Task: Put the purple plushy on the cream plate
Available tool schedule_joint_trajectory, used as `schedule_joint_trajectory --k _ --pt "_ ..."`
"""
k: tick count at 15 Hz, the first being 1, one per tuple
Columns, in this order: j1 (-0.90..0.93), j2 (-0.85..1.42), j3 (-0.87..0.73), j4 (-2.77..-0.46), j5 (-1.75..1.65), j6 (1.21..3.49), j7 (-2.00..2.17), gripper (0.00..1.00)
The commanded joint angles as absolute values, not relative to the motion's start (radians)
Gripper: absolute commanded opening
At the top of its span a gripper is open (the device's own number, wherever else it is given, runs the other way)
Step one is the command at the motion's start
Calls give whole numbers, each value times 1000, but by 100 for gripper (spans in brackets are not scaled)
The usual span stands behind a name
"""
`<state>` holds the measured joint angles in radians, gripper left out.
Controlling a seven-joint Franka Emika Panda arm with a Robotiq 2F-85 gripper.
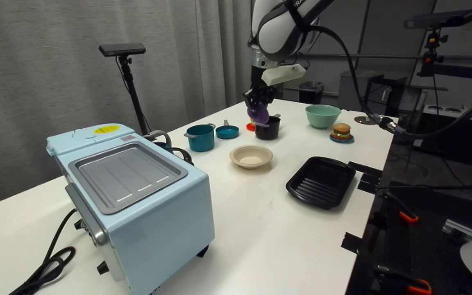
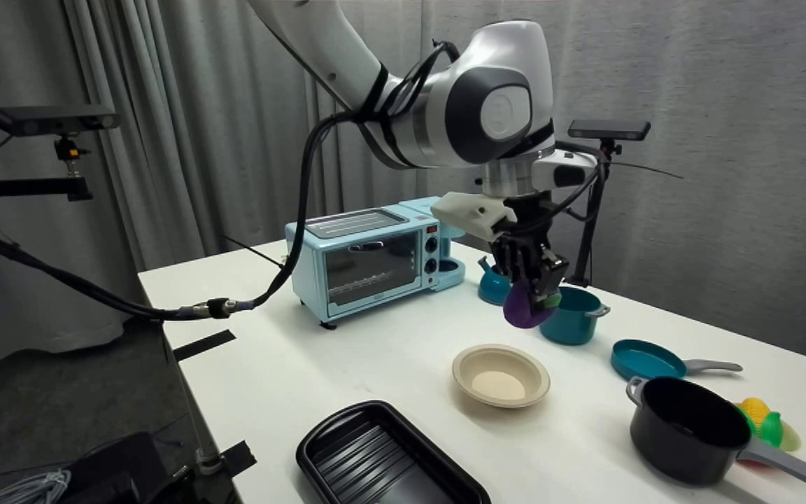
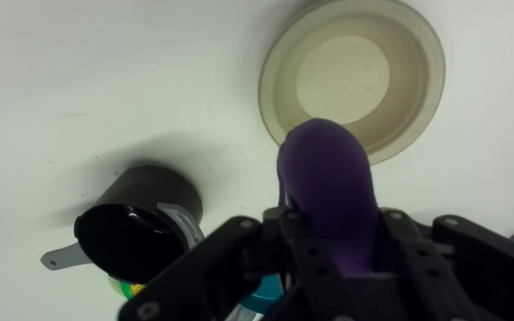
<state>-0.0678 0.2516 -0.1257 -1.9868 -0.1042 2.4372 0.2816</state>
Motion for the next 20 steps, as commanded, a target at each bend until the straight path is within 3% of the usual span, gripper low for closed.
schedule_joint_trajectory --k 1,16,18,20 --pt "-50 356 -125 -1873 -102 2425 307 7" --pt "-2 590 -145 -1842 -108 2412 339 7" --pt "1 591 -145 -1842 -106 2407 338 53" --pt "4 580 -141 -1847 -105 2411 330 57"
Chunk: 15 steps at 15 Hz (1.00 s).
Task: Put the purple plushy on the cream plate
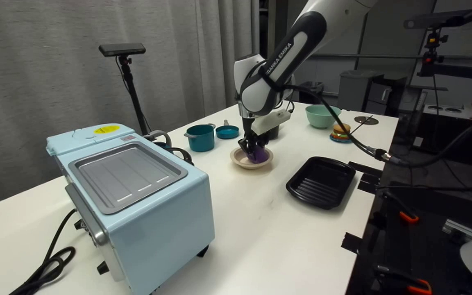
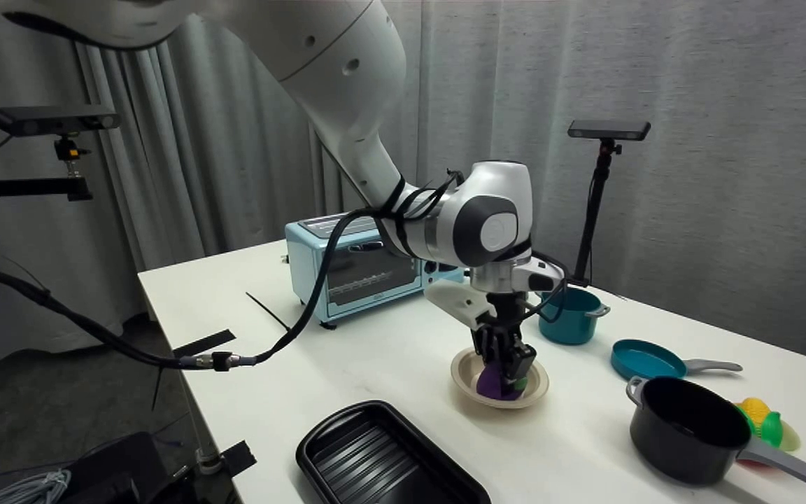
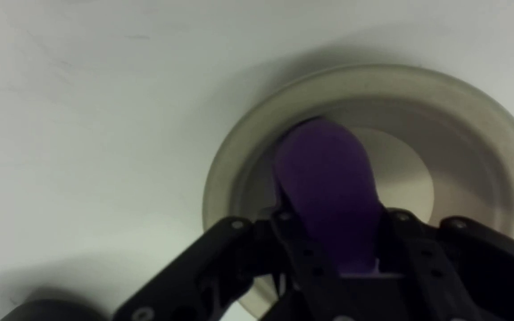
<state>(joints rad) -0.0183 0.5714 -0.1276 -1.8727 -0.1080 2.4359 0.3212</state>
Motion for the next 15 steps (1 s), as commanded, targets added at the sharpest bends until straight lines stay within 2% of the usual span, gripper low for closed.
schedule_joint_trajectory --k 1,4,6,15 --pt "5 574 -139 -1849 -104 2411 326 62" --pt "2 560 -133 -1829 -94 2390 311 87" --pt "3 544 -132 -1828 -93 2393 309 99" --pt "-9 456 -134 -1865 -90 2416 308 100"
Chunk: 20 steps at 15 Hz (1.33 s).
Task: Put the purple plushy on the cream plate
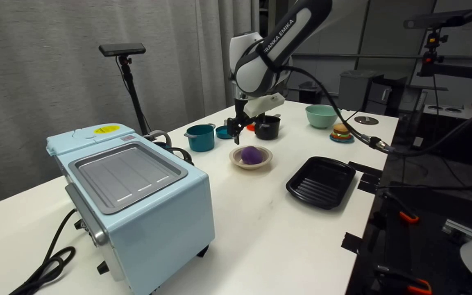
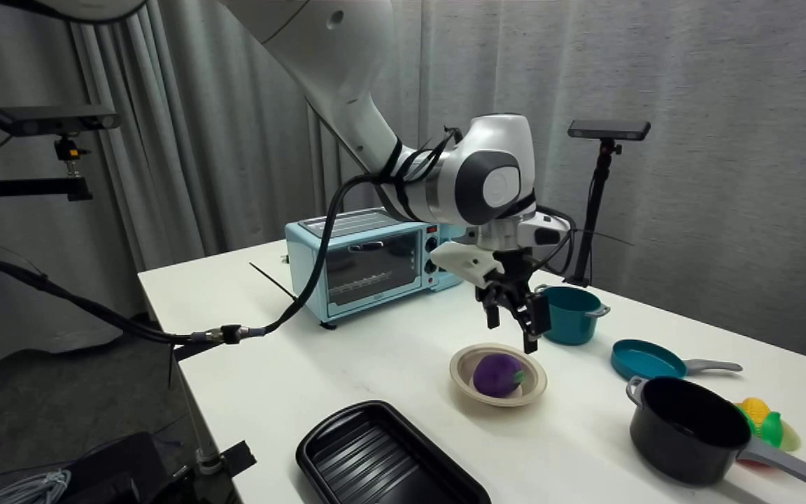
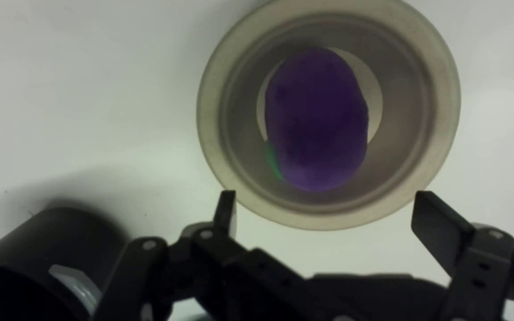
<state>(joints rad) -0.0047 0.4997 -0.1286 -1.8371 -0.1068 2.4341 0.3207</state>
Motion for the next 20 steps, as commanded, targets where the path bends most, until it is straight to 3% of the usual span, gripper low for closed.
schedule_joint_trajectory --k 1,20 --pt "-12 445 -135 -1874 -90 2419 307 100" --pt "-22 423 -147 -1886 -103 2432 314 100"
